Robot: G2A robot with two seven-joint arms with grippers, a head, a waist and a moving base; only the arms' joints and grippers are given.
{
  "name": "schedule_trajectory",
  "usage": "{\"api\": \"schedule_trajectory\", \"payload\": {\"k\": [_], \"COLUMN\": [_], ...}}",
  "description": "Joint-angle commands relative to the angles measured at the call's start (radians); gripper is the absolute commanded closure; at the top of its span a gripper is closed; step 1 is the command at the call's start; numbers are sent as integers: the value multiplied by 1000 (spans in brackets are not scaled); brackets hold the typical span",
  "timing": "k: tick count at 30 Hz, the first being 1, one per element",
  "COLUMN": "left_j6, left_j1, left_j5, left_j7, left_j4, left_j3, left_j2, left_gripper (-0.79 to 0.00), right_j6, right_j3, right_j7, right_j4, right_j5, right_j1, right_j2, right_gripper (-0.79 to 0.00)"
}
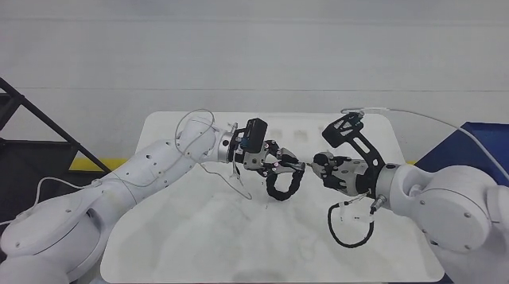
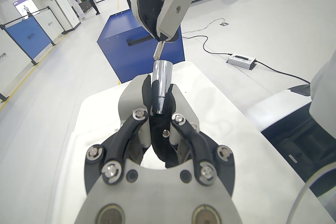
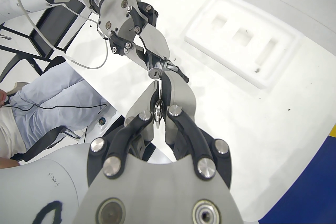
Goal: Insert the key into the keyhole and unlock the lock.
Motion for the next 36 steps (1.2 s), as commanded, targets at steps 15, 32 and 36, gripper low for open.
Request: {"api": "schedule_trajectory", "payload": {"k": [15, 32, 36], "left_j6": [128, 233, 234], "left_j1": [-19, -8, -10], "left_j5": [118, 241, 240], "left_j7": [128, 233, 234], "left_j4": [25, 7, 1], "left_j3": [46, 46, 46], "left_j2": [12, 20, 20], "left_gripper": [0, 0, 0], "right_j6": [26, 30, 41], "right_j3": [8, -11, -16], "right_j7": [44, 54, 47], "right_j4": [33, 114, 122], "right_j5": [115, 275, 282], "right_j1": [22, 66, 69], "right_j2": [1, 2, 3], "right_gripper": [0, 0, 0]}}
